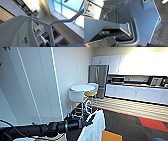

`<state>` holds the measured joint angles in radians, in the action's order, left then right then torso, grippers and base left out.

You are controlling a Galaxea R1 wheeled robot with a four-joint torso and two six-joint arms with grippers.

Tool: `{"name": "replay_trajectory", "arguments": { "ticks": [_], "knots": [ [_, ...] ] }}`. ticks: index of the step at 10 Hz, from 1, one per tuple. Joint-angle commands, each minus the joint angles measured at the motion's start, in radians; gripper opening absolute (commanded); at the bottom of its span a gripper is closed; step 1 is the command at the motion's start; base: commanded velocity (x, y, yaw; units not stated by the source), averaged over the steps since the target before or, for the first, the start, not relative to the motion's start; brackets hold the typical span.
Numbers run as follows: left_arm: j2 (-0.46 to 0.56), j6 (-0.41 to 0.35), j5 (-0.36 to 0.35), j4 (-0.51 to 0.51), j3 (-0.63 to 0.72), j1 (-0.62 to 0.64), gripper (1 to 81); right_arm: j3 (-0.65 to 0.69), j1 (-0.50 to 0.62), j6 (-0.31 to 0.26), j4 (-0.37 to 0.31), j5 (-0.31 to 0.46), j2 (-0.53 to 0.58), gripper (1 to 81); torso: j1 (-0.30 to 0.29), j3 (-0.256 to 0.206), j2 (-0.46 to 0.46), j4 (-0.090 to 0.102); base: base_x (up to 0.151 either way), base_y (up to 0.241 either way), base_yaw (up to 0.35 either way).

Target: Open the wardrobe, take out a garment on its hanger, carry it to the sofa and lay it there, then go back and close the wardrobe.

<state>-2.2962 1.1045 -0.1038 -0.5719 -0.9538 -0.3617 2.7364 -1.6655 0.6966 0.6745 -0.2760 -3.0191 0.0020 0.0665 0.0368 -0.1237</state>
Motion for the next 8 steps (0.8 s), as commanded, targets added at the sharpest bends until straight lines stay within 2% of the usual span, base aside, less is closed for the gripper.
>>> {"name": "replay_trajectory", "arguments": {
  "ticks": [1,8],
  "knots": [
    [0.012,-0.009,-0.051,-0.025,0.044,0.148,1.0,0.000,0.026,-0.002,0.004,0.037,0.000,81.1,0.000,0.000,0.000,0.000,0.000,0.000,-0.227],
    [0.015,-0.009,-0.031,-0.029,0.050,0.145,1.0,0.003,0.029,-0.003,0.007,0.038,-0.008,81.1,0.000,0.000,0.000,0.000,0.000,0.000,-0.227]
  ]
}}
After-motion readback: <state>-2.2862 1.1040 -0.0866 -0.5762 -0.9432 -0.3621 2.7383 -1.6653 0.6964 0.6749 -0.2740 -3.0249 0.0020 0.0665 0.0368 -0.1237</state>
